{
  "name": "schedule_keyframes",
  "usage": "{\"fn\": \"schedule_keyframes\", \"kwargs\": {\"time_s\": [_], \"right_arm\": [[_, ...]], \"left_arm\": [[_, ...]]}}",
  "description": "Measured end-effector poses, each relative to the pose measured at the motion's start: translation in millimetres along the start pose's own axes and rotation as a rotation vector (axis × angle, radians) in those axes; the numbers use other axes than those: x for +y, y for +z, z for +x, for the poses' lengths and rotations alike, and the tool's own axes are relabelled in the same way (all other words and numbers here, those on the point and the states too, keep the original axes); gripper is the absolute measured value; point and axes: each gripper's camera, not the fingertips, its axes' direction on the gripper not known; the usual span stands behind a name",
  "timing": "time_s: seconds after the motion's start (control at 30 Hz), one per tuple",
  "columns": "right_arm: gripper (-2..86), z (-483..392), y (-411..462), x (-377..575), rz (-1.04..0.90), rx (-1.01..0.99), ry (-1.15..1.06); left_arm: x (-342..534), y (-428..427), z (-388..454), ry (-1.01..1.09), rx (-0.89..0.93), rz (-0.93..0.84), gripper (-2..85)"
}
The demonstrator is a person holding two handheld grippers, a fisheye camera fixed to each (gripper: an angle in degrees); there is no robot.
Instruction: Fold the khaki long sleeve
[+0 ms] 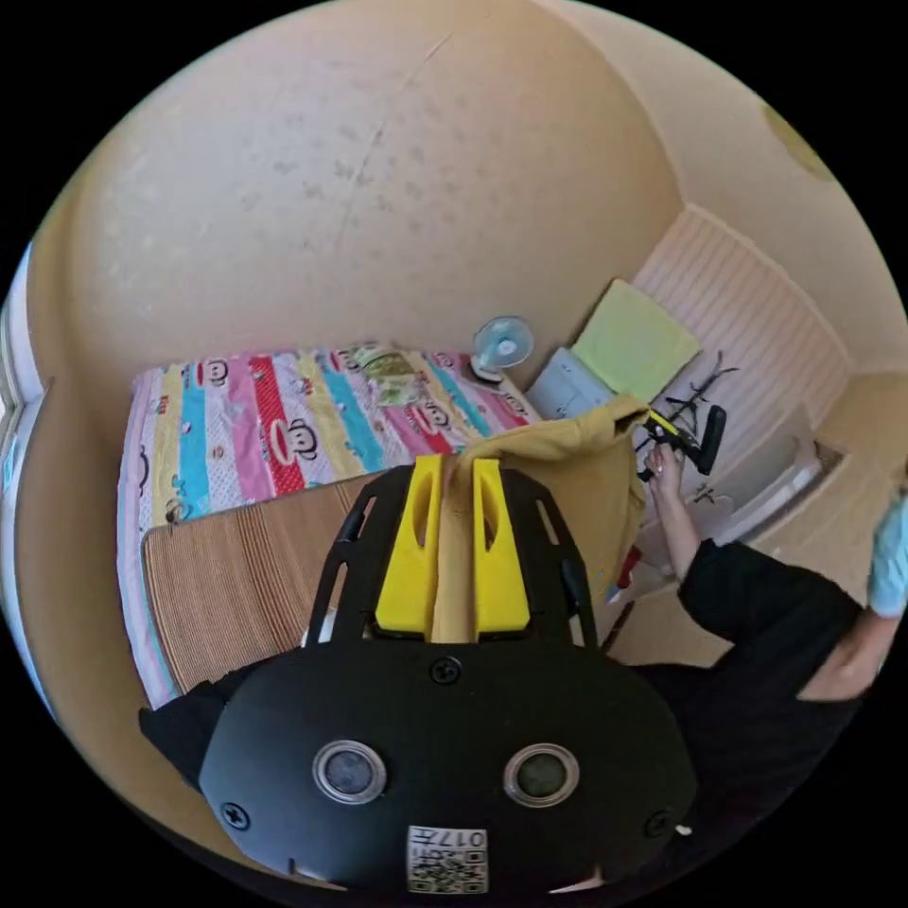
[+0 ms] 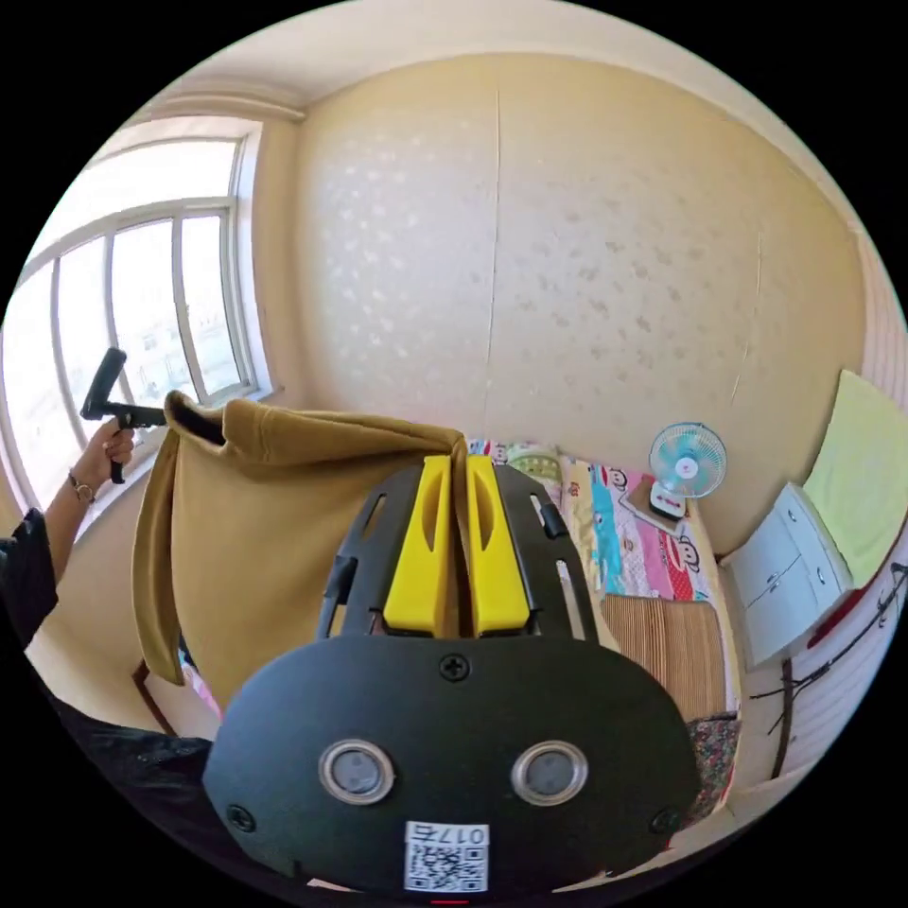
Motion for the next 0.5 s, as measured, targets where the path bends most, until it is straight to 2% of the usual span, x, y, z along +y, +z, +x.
{"fn": "schedule_keyframes", "kwargs": {"time_s": [0.07, 0.1, 0.2, 0.27, 0.37, 0.43, 0.5], "right_arm": [[5.0, 44, 144, 11, -0.312, -0.04, 0.095], [5.5, 51, 173, 22, -0.384, -0.05, 0.122], [7.4, 71, 285, 110, -0.669, -0.169, 0.268], [7.9, 64, 333, 194, -0.767, -0.295, 0.295], [7.6, 53, 373, 270, -0.924, -0.34, 0.301], [7.2, 40, 399, 323, -1.048, -0.364, 0.28], [6.7, 28, 408, 344, -1.08, -0.402, 0.227]], "left_arm": [[-23, 68, -46, -0.096, -0.161, -0.106, 6.6], [-21, 109, -73, -0.195, -0.25, -0.184, 7.2], [23, 200, -95, -0.248, -0.199, -0.277, 7.7], [70, 256, -94, -0.255, -0.16, -0.356, 7.6], [148, 328, -89, -0.249, -0.18, -0.54, 7.3], [181, 351, -90, -0.259, -0.21, -0.62, 7.3], [207, 360, -96, -0.302, -0.213, -0.654, 7.2]]}}
